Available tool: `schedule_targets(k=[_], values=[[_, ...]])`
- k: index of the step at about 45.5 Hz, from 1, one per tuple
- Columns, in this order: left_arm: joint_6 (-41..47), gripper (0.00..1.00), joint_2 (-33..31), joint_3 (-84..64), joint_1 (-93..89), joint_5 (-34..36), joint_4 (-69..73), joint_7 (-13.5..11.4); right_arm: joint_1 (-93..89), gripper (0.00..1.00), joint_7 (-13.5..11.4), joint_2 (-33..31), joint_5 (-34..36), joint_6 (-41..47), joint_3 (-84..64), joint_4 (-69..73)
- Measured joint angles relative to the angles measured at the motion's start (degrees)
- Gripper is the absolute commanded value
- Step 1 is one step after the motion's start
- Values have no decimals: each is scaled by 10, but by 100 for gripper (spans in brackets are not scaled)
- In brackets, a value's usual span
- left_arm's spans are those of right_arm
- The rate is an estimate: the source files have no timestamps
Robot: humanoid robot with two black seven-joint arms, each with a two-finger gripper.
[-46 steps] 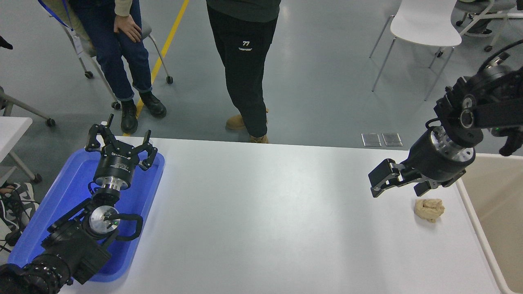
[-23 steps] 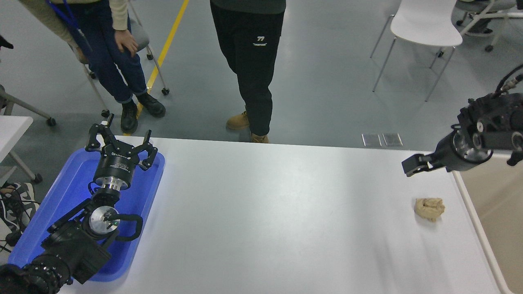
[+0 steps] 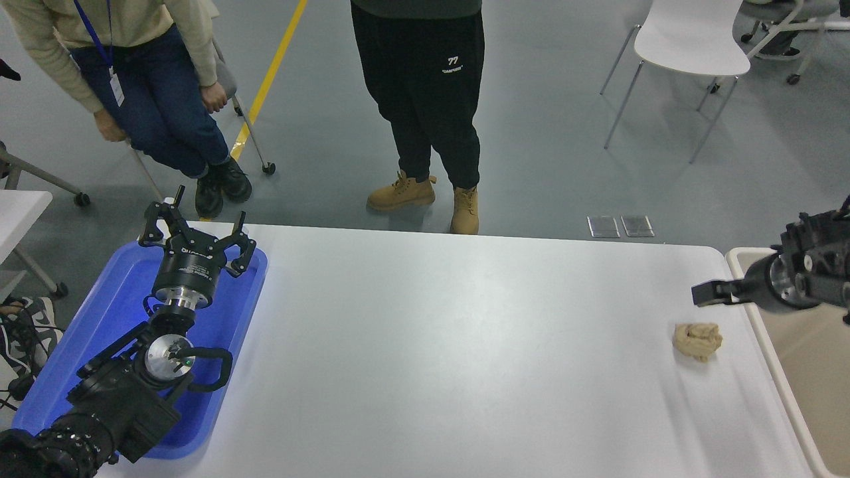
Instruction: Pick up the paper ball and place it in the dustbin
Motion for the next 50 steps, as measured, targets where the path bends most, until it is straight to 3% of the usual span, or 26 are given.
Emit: schedule_targets(k=[37,50], values=[[0,100,0,0,0,0,0,0,-174,100,-28,21,-9,-104,175,-96],[0,100,0,0,0,0,0,0,-205,95,-38,37,-11,-126,197,-117]])
